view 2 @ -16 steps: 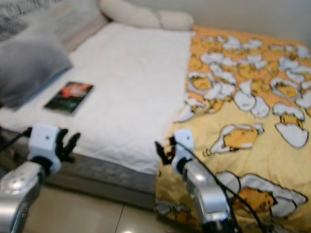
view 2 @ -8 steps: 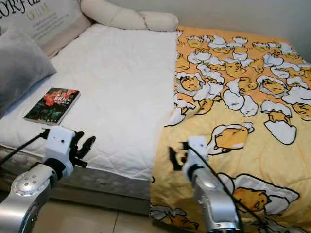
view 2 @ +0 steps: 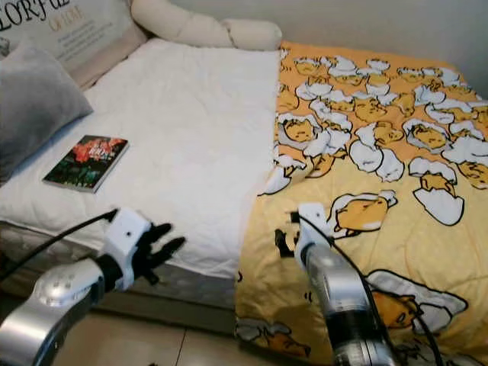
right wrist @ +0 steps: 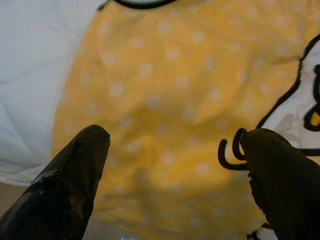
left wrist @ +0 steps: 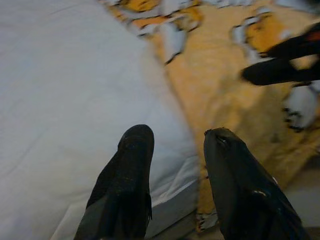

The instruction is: Clean up the room

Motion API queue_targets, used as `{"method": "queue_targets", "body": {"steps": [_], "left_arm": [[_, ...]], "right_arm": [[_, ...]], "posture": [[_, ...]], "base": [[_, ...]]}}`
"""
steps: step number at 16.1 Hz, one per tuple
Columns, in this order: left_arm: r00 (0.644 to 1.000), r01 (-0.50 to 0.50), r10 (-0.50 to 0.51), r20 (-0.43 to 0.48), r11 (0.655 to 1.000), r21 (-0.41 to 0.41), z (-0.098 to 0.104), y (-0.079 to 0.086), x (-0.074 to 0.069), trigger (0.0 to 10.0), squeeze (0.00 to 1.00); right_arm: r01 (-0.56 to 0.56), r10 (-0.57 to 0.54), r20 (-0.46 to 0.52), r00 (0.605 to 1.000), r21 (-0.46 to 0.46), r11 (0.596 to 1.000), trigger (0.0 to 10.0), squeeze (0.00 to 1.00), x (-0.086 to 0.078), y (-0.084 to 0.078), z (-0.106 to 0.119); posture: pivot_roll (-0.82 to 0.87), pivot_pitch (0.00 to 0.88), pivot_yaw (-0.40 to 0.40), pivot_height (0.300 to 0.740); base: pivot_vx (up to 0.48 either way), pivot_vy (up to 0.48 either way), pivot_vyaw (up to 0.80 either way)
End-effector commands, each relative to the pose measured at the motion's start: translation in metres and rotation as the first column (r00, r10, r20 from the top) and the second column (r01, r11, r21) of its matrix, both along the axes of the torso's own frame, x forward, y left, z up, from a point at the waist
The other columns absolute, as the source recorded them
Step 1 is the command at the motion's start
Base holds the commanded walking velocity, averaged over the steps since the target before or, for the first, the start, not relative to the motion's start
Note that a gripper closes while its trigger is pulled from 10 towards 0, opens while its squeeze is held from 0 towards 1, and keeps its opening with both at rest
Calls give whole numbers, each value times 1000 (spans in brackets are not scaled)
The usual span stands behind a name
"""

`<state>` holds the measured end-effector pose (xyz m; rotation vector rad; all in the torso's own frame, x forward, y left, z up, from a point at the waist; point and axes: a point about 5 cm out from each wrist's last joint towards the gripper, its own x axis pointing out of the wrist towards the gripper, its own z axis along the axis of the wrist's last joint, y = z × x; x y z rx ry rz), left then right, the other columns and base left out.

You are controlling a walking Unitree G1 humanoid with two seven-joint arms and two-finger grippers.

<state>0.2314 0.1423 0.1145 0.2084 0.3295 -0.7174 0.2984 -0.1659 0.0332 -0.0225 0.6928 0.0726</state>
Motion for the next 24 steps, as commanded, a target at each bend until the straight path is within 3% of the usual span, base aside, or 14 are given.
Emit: {"method": "queue_targets", "body": {"steps": [1, 2, 3, 4, 6, 7, 8, 9, 10, 11, 16, 19, 24], "left_arm": [[997, 74, -74, -18, 997, -3, 2, -5, 2, 10000, 0], [995, 96, -95, -19, 995, 1, 2, -5, 2, 10000, 0], [986, 167, -166, -27, 986, 20, 6, -5, 4, 10000, 0], [985, 173, -173, -27, 985, 26, 8, -3, 5, 10000, 0], [982, 189, -188, -29, 981, 41, 11, 0, 7, 10000, 0], [981, 194, -192, -35, 980, 48, 12, 2, 6, 10000, 0], [980, 198, -196, -38, 979, 52, 13, 3, 6, 10000, 0], [977, 212, -209, -45, 976, 55, 15, 3, 4, 10000, 0], [976, 216, -214, -47, 975, 56, 16, 3, 4, 10000, 0], [973, 228, -225, -52, 972, 54, 20, 3, 2, 10000, 0], [954, 293, -286, -90, 954, 70, 29, 2, -8, 10000, 0], [951, 300, -290, -106, 950, 88, 31, 7, -10, 10000, 0], [959, 274, -266, -93, 957, 91, 34, 8, -8, 10000, 0]], "right_arm": [[4, -4, -33, 999, -2, 1000, 10000, 1000, 5, -4, -4], [5, -5, -43, 999, -6, 1000, 10000, 1000, 8, -3, -5], [-7, 12, -94, 996, 52, 999, 10000, 694, 18, 8, -7], [-34, 40, -106, 994, 64, 997, 10000, 0, 21, 14, -7], [-69, 72, -119, 990, 31, 997, 10000, 0, 24, 19, -8], [-73, 70, -121, 990, -25, 997, 4627, 0, 26, 18, -10], [-75, 69, -121, 990, -40, 996, 3804, 0, 26, 19, -11], [-99, 90, -127, 988, -73, 992, 1255, 0, 26, 19, -12], [-109, 97, -128, 987, -85, 990, 1255, 0, 26, 19, -12], [-126, 112, -124, 986, -113, 986, 314, 0, 27, 19, -13], [-74, 62, -120, 991, -104, 992, 0, 0, 24, 15, -17], [-44, 30, -113, 993, -119, 992, 0, 0, 23, 9, -19], [-25, 16, -83, 996, -106, 994, 0, 0, 26, 1, -15]], "posture": [[-33, 0, -31, 740], [-33, 0, -31, 740], [-31, 0, -24, 740], [-23, 0, -26, 740], [-8, 0, -29, 740], [9, 0, -32, 740], [13, 0, -34, 740], [36, 22, -41, 740], [40, 31, -42, 740], [73, 93, -41, 740], [137, 226, -11, 740], [145, 245, 0, 740], [136, 200, -1, 740]], "base": [[0, 0, 0], [0, 0, 0], [0, 0, 0], [0, 0, 0], [0, 0, 0], [0, 0, 0], [0, 0, 0], [0, 0, 0], [0, 0, 0], [0, 0, 0], [0, 0, 0], [0, 0, 0], [0, 0, 0]]}}
